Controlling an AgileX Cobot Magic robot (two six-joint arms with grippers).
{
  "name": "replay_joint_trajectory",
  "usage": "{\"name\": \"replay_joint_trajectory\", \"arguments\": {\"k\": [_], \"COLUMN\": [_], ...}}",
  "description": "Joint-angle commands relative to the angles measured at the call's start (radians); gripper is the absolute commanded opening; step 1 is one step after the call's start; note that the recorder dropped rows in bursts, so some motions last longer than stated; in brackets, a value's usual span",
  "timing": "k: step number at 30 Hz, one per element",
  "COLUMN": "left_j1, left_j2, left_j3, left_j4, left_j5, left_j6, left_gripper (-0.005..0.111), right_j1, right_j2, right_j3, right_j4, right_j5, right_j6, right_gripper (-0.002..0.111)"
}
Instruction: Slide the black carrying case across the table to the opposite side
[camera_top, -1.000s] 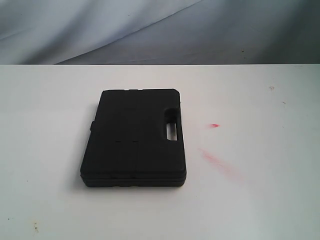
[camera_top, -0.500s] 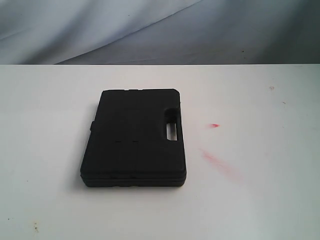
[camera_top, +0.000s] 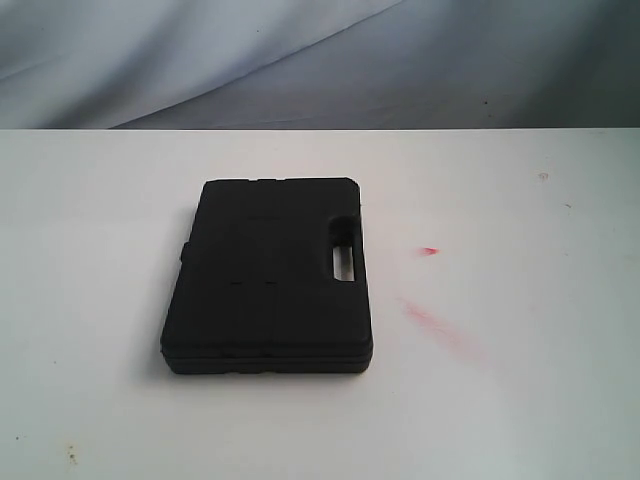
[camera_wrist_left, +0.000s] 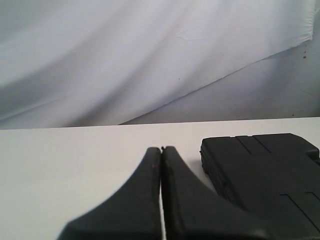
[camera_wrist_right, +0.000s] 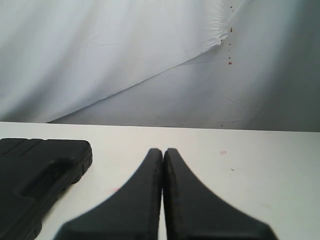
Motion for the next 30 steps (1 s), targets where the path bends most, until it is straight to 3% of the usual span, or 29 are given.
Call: {"name": "replay_joint_trajectory", "arguments": {"k": [1, 9, 21, 30], "left_j1": [0.003, 0.003, 0.003, 0.003], "left_j2": [-0.004, -0.004, -0.004, -0.004], "left_j3": [0.004, 0.004, 0.004, 0.004], "left_j4": [0.001, 0.001, 0.001, 0.001], "left_j5": [0.002, 0.002, 0.002, 0.002], "left_j6": [0.003, 0.003, 0.003, 0.003], "left_gripper": [0.000, 0.000, 0.000, 0.000], "right_j1": [-0.004, -0.002, 0.000, 0.000], "right_j2": [-0.007, -0.007, 0.082, 0.392], "right_j3": [0.004, 0.004, -0.266, -0.517], "right_j4": [-0.004, 0.307, 0.306, 0.635], "right_j5": [-0.022, -0.147, 0.185, 0.336], "right_j6": [0.002, 0.046, -0.015, -0.393], "right_gripper": [0.000, 0.000, 0.000, 0.000]}}
